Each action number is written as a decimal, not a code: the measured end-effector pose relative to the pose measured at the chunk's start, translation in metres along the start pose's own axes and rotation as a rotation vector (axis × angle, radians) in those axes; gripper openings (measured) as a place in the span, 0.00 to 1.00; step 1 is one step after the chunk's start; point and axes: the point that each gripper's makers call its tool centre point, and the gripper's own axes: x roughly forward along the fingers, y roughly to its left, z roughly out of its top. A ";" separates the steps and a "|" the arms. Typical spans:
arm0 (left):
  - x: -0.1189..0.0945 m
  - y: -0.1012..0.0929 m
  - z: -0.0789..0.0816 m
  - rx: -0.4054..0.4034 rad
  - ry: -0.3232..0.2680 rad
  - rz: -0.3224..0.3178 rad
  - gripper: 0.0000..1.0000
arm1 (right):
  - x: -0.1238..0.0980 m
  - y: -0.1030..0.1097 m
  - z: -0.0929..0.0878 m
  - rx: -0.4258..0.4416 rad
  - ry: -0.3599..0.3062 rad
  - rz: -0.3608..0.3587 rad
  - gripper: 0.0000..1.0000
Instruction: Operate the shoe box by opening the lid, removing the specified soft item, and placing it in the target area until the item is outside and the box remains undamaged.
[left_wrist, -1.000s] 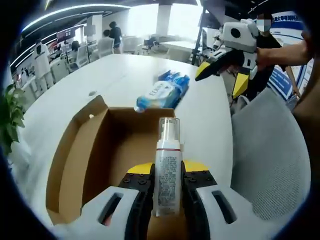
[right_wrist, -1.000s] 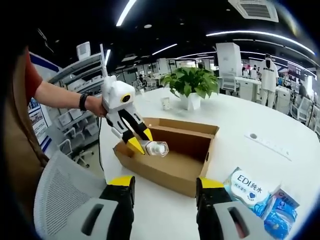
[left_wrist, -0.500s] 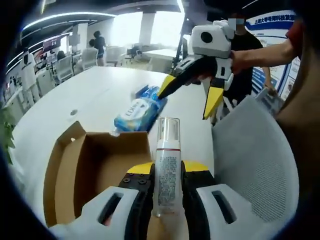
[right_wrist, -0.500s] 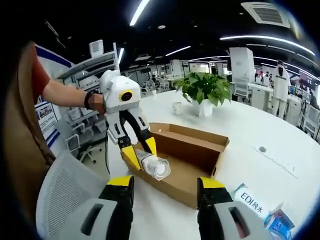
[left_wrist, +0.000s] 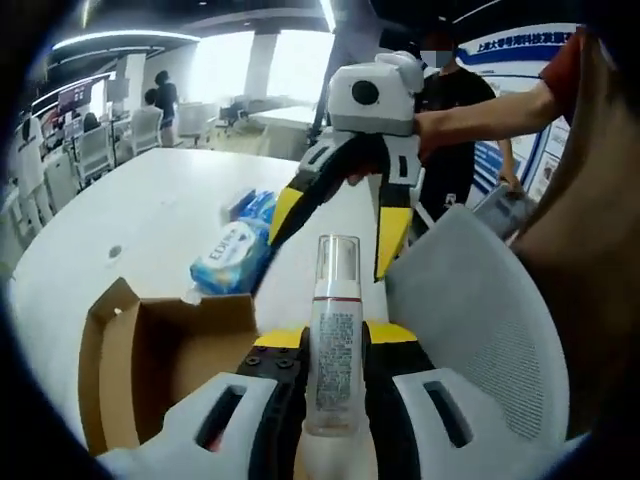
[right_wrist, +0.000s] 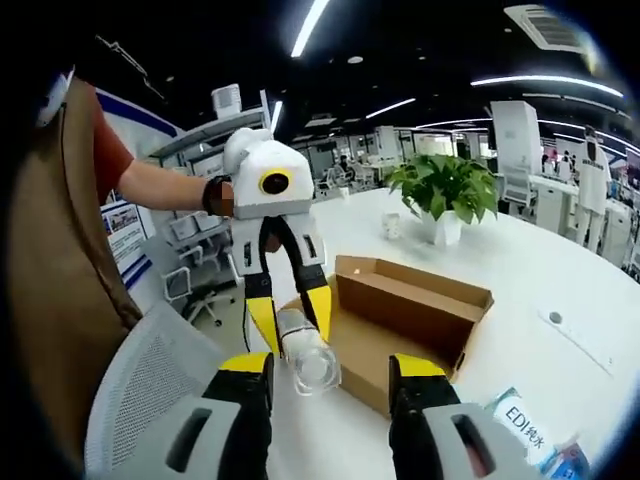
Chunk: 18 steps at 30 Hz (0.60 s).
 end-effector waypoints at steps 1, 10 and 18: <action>0.000 -0.002 0.000 0.005 0.002 -0.007 0.20 | 0.000 0.003 0.001 -0.001 -0.003 0.017 0.37; -0.001 -0.015 0.012 -0.013 -0.036 -0.070 0.20 | 0.003 0.023 -0.003 -0.002 0.007 0.104 0.29; -0.002 -0.023 0.016 -0.024 -0.047 -0.112 0.20 | -0.001 0.037 0.002 0.027 -0.024 0.159 0.18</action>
